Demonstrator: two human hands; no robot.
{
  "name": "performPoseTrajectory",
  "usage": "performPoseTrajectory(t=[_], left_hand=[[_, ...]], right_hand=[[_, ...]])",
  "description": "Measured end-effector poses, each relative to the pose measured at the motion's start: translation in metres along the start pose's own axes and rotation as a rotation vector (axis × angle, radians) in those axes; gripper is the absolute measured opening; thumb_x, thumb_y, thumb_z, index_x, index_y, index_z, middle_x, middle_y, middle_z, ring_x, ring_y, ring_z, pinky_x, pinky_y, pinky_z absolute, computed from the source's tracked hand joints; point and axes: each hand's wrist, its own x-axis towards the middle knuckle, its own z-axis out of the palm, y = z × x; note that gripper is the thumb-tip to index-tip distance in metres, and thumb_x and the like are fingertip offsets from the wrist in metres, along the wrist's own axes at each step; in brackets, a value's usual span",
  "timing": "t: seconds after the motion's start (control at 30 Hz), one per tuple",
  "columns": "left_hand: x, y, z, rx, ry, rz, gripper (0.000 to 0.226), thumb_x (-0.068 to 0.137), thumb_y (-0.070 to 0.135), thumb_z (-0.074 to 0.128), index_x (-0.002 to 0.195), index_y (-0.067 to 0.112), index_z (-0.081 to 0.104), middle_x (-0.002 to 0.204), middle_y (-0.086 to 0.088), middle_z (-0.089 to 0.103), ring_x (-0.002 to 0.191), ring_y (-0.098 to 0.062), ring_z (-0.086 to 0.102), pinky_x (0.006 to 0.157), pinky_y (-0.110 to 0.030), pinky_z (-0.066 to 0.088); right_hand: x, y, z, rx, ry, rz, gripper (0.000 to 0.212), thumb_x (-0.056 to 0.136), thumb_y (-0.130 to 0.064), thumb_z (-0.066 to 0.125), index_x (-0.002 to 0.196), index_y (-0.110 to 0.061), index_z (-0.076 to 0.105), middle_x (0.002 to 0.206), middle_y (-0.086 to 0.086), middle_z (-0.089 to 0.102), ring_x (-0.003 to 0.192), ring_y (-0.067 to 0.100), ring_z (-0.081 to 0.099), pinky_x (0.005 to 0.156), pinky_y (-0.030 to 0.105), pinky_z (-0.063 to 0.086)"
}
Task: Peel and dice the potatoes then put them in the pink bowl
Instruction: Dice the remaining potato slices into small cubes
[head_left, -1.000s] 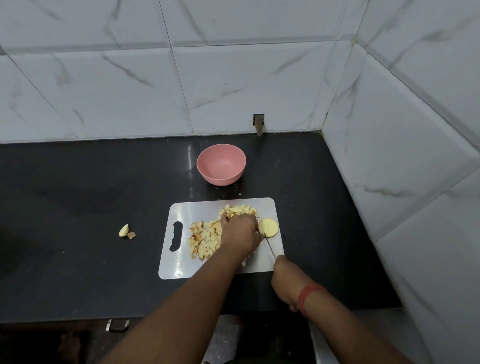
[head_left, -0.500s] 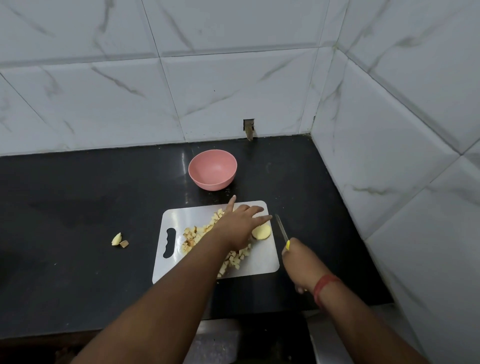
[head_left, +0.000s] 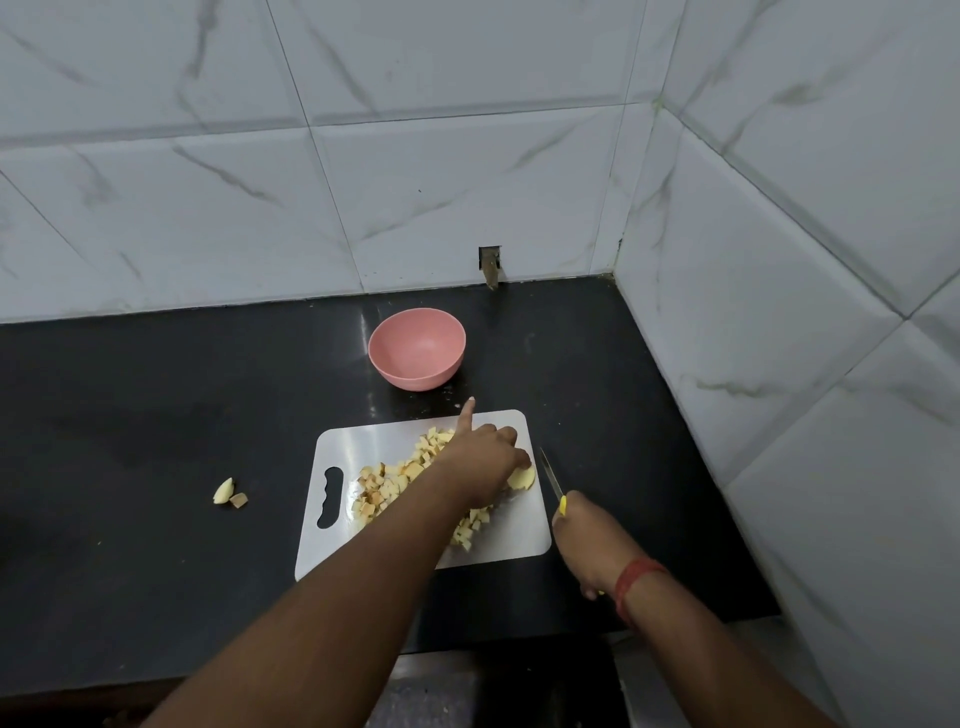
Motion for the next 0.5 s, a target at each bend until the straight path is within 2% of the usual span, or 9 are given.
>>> performPoseTrajectory(t=[0.07,0.23,0.27,0.33,0.4,0.5], left_hand=[[0.0,0.004,-0.001,0.006,-0.006,-0.031,0.049,0.091,0.023,0.069,0.138,0.031,0.057,0.134,-0.007,0.057,0.127,-0.028,0.054,0.114,-0.069,-0.007],[-0.004,0.011,-0.004,0.016,0.002,-0.062,0.045,0.095,0.018,0.063,0.139,0.026,0.056,0.129,-0.01,0.058,0.121,-0.031,0.057,0.118,-0.067,-0.001],[-0.005,0.01,-0.002,0.01,0.016,-0.057,0.045,0.095,0.018,0.063,0.138,0.026,0.056,0.128,-0.01,0.058,0.12,-0.031,0.057,0.118,-0.067,-0.001],[-0.007,0.006,0.003,-0.015,0.054,-0.052,0.044,0.095,0.021,0.063,0.138,0.026,0.053,0.126,-0.008,0.057,0.12,-0.029,0.056,0.119,-0.067,0.001],[-0.009,-0.001,0.008,-0.035,0.091,-0.072,0.043,0.095,0.024,0.062,0.137,0.026,0.051,0.125,-0.006,0.056,0.12,-0.028,0.054,0.12,-0.066,0.004],[-0.01,-0.005,0.016,-0.037,0.114,-0.091,0.035,0.096,0.024,0.059,0.13,0.023,0.054,0.115,-0.005,0.058,0.112,-0.027,0.057,0.12,-0.065,0.004]], right_hand=[[0.002,-0.002,-0.002,-0.002,-0.004,0.0,0.011,0.095,-0.009,0.031,0.094,-0.01,0.042,0.086,0.013,0.053,0.053,0.031,0.056,0.047,0.033,0.049],[0.016,-0.004,0.002,0.015,0.052,0.006,0.015,0.092,-0.006,0.029,0.099,-0.011,0.04,0.09,0.012,0.054,0.058,0.029,0.058,0.041,0.028,0.047],[0.02,-0.006,0.004,0.047,0.077,0.005,0.016,0.091,-0.005,0.028,0.1,-0.012,0.04,0.093,0.013,0.055,0.062,0.029,0.059,0.044,0.032,0.051],[0.028,-0.01,0.008,0.072,0.142,-0.027,0.02,0.091,-0.003,0.03,0.104,-0.011,0.043,0.105,0.015,0.054,0.075,0.033,0.062,0.061,0.039,0.057],[0.036,-0.015,0.01,-0.003,0.201,-0.084,0.024,0.091,0.001,0.034,0.11,-0.006,0.047,0.12,0.015,0.047,0.092,0.034,0.059,0.075,0.035,0.05],[0.047,-0.021,0.013,-0.046,0.192,-0.124,0.026,0.092,0.001,0.039,0.116,-0.003,0.049,0.129,0.014,0.04,0.098,0.032,0.057,0.079,0.03,0.041]])
